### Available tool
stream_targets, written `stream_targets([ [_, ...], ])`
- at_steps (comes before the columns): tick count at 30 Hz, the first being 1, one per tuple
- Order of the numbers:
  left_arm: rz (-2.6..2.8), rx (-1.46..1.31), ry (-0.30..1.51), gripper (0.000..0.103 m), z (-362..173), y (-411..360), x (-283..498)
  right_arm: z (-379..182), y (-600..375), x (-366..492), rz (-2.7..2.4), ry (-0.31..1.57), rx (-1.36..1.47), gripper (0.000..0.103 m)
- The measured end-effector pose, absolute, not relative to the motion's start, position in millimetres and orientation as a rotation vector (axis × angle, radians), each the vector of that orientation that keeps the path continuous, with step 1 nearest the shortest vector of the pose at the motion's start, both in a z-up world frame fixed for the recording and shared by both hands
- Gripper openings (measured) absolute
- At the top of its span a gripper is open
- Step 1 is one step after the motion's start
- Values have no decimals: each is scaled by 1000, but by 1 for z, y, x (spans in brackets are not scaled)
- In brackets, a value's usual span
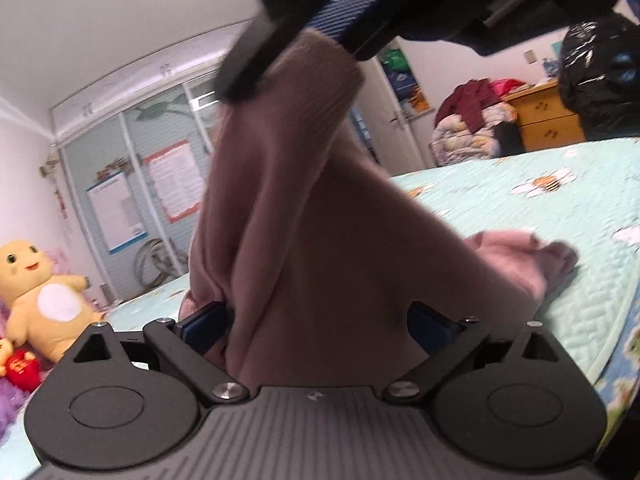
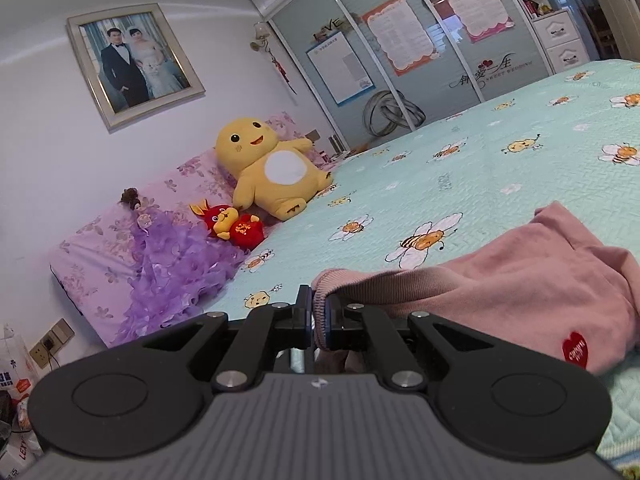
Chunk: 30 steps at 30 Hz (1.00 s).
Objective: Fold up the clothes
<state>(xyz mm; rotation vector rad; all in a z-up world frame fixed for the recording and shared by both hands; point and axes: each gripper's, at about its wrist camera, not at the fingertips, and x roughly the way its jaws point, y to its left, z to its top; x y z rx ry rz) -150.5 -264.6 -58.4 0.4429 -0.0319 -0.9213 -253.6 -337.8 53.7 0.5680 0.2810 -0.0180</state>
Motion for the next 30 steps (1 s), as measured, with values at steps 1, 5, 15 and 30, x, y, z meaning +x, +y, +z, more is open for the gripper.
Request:
stream_targets([
  [1,-927,427,-27,100,-57,-266,-152,54,-338,-256,-12,279,567,5],
  [5,-932,357,26,42,-49,-267,-148,57,-336,-262,-24,282,525,5],
  [15,-872,344,63,8,-66,-243,-155,29,-332,-284,-5,291,551,5],
  [30,-769,270,72,8,-51,-212,-138,-1,-362,-316,-140,223,613,62],
])
